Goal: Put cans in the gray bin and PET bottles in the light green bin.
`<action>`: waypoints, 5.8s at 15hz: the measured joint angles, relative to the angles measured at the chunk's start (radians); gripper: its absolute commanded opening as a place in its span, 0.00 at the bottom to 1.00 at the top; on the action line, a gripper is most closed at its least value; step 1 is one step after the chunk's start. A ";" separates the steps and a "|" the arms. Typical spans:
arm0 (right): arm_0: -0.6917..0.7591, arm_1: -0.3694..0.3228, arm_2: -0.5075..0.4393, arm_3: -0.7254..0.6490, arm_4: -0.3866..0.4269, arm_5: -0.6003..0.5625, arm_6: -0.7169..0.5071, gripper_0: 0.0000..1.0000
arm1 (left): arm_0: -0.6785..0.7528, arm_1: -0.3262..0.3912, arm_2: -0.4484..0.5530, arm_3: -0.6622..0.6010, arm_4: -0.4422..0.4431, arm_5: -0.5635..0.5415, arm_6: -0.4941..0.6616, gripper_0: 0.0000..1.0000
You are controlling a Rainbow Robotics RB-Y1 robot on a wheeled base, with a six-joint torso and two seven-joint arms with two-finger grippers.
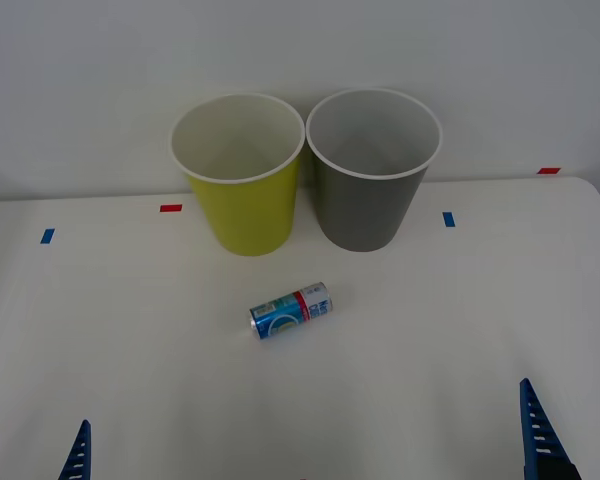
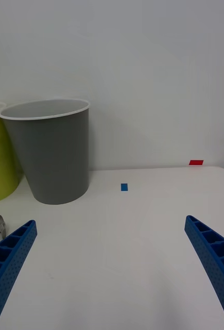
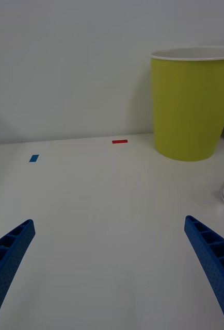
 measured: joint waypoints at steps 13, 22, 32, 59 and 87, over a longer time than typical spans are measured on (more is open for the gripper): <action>0.000 0.000 0.000 0.000 0.000 0.000 0.000 1.00 | 0.000 0.000 0.000 0.000 0.000 0.000 0.000 1.00; 0.000 0.000 0.000 0.000 0.000 0.000 0.000 1.00 | 0.000 0.000 0.000 0.000 0.000 0.000 0.000 1.00; 0.000 0.000 0.000 0.000 0.000 0.000 0.000 1.00 | 0.000 0.000 0.000 0.000 0.000 0.000 0.000 1.00; 0.000 0.000 0.000 0.000 0.000 0.000 0.000 1.00 | -0.506 0.597 -0.205 0.074 0.033 0.162 0.027 1.00; 0.000 0.000 0.000 0.000 0.000 0.000 0.000 1.00 | -1.441 0.389 -0.436 -0.069 0.142 1.541 0.072 1.00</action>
